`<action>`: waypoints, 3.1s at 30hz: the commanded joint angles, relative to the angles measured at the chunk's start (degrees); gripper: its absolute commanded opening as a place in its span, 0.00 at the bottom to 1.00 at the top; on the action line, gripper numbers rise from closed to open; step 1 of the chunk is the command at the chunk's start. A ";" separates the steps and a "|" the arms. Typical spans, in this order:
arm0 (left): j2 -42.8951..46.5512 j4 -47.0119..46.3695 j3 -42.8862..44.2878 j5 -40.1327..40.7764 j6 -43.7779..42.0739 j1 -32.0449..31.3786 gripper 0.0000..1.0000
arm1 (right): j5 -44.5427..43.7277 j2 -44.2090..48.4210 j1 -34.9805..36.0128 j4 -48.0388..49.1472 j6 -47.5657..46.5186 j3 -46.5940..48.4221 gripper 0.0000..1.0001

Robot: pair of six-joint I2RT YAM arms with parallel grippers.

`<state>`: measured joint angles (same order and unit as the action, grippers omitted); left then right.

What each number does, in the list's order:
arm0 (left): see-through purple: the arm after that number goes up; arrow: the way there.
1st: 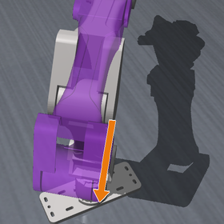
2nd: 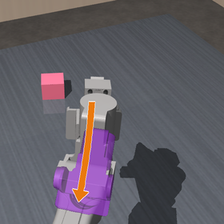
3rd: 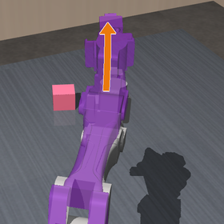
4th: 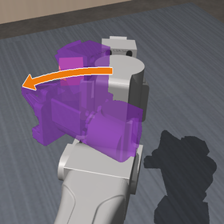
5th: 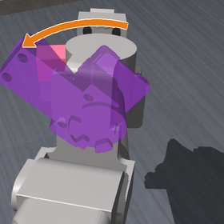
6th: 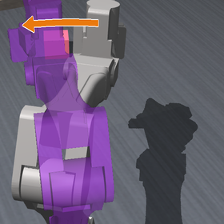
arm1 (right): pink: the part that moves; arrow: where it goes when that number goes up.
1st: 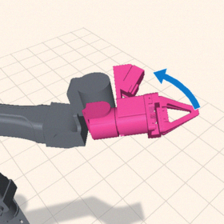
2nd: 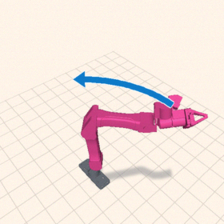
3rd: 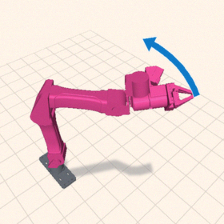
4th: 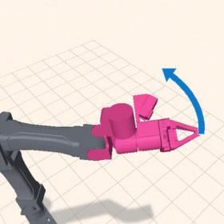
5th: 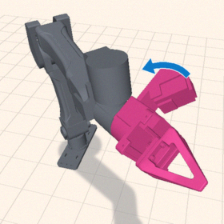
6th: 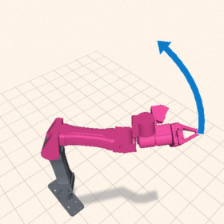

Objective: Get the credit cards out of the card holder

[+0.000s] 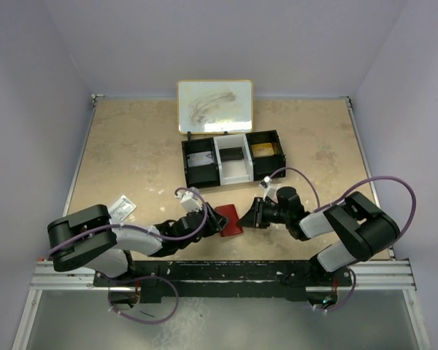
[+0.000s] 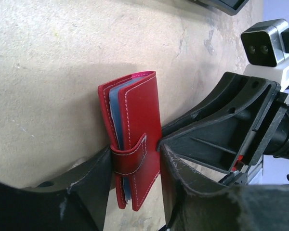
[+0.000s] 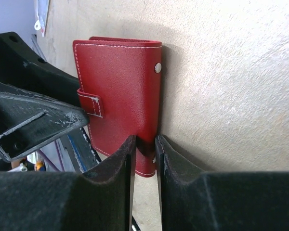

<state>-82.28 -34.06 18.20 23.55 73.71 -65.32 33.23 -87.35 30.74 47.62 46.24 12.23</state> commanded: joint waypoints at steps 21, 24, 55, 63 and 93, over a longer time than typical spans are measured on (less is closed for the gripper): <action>10.87 26.32 10.91 7.76 -5.01 -2.96 0.25 | -3.14 6.22 2.26 -10.78 -0.19 2.96 0.32; 14.38 31.78 10.65 12.65 -3.92 -3.94 0.37 | -9.87 12.54 2.21 -18.71 -1.55 3.67 0.39; 4.42 1.13 -5.35 -6.37 -1.87 3.62 0.62 | -11.80 -8.06 5.17 -9.24 -1.28 3.29 0.20; 1.77 -4.36 -6.23 -6.28 0.08 3.62 0.58 | -10.43 -13.26 5.16 3.96 3.21 -0.89 0.18; 1.67 76.06 36.33 22.65 -6.08 -8.82 0.06 | -29.08 35.73 5.11 -43.43 0.86 7.02 0.56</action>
<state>-75.81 20.99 43.88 35.66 67.70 -70.70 10.44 -57.30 35.73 14.87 45.78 17.58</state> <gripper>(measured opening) 0.151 0.556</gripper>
